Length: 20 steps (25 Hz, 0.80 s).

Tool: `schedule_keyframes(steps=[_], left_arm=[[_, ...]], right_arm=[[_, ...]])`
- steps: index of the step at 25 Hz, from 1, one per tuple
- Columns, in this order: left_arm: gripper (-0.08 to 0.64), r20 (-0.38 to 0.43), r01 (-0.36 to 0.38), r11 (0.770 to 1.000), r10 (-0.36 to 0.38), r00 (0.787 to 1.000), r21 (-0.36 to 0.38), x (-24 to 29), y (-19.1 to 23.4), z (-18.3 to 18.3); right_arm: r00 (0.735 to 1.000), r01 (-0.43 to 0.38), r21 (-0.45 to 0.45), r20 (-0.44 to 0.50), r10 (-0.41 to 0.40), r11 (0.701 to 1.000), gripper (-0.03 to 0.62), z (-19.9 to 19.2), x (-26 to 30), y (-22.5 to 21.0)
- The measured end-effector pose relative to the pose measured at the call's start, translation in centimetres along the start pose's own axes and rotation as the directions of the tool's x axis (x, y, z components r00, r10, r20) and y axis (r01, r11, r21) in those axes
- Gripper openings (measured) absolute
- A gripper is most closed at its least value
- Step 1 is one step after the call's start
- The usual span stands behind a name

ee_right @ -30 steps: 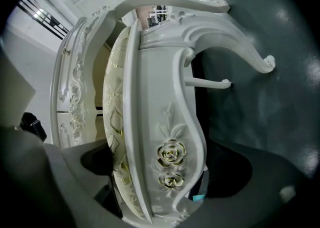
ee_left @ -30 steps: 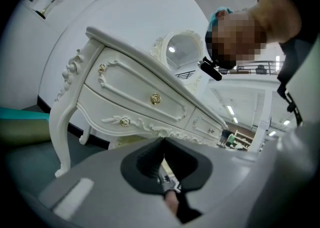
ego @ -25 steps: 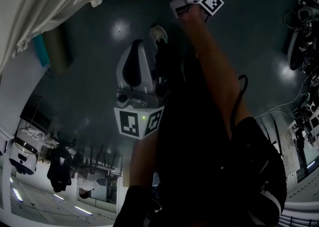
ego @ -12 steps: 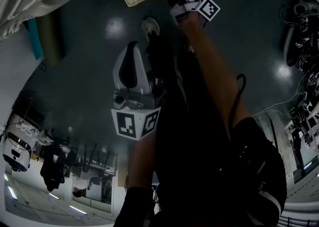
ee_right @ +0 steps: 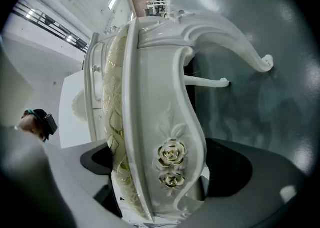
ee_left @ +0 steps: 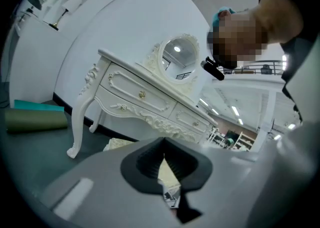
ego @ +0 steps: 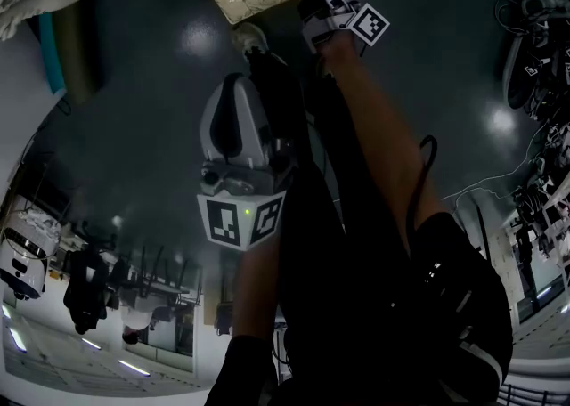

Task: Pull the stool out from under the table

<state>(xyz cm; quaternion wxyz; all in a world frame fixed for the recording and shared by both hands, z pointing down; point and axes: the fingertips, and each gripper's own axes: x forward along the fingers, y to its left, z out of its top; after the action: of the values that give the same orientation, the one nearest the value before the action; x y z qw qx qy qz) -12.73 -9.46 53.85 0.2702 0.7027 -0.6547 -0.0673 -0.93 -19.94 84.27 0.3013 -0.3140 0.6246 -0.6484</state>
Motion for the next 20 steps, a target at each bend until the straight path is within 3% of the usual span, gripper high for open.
schedule_keyframes(steps=[6, 20], left_arm=[[0.009, -0.034, 0.037, 0.999, -0.037, 0.999, 0.009, -1.8, -2.4, -0.7], [0.009, -0.094, 0.165, 0.986, -0.163, 0.982, 0.007, -7.3, -3.1, -2.7]], right_arm=[[1.000, 0.012, 0.002, -0.020, -0.012, 1.000, 0.546, -1.1, -3.7, -0.3], [0.995, 0.000, 0.044, 0.101, -0.004, 0.999, 0.537, -3.1, -10.2, -0.4]])
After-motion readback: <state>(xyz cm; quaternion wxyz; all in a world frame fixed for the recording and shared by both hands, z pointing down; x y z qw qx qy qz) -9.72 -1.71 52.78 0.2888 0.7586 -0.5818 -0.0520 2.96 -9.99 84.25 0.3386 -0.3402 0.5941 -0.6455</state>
